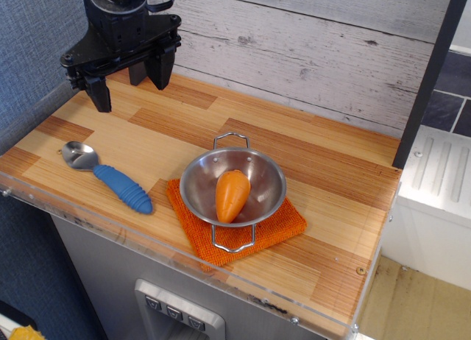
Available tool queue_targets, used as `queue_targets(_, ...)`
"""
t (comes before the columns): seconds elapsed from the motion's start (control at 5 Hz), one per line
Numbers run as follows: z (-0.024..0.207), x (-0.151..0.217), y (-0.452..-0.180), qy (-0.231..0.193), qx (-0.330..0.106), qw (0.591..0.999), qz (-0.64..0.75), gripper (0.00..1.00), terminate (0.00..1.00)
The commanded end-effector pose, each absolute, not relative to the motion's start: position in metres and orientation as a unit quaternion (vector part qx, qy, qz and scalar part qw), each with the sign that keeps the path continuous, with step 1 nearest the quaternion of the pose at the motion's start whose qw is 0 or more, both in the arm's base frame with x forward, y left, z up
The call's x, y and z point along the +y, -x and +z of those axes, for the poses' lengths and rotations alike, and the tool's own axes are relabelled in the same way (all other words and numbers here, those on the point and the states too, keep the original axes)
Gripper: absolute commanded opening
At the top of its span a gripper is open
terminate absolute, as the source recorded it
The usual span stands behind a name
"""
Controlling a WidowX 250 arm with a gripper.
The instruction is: Pick up Carrot and place above spoon
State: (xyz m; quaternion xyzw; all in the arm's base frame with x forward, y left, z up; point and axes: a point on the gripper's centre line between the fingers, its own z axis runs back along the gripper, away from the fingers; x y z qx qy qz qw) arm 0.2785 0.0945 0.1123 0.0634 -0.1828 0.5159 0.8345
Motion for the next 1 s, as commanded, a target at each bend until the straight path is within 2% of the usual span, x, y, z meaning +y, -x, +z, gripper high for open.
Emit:
queue_targets(0.0, 0.112, 0.095, -0.279, -0.063, -0.183, 0.834, 0.516, 1.0, 0.0)
queue_targets(0.4, 0.128, 0.048, -0.278, -0.043, -0.21, 0.872, 0.44, 1.0, 0.0)
queue_targets(0.6, 0.129, 0.019, -0.281, -0.052, -0.219, 0.891, 0.393, 1.0, 0.0)
queue_targets(0.8, 0.112, -0.003, -0.282, -0.036, -0.212, 0.91, 0.353, 1.0, 0.0)
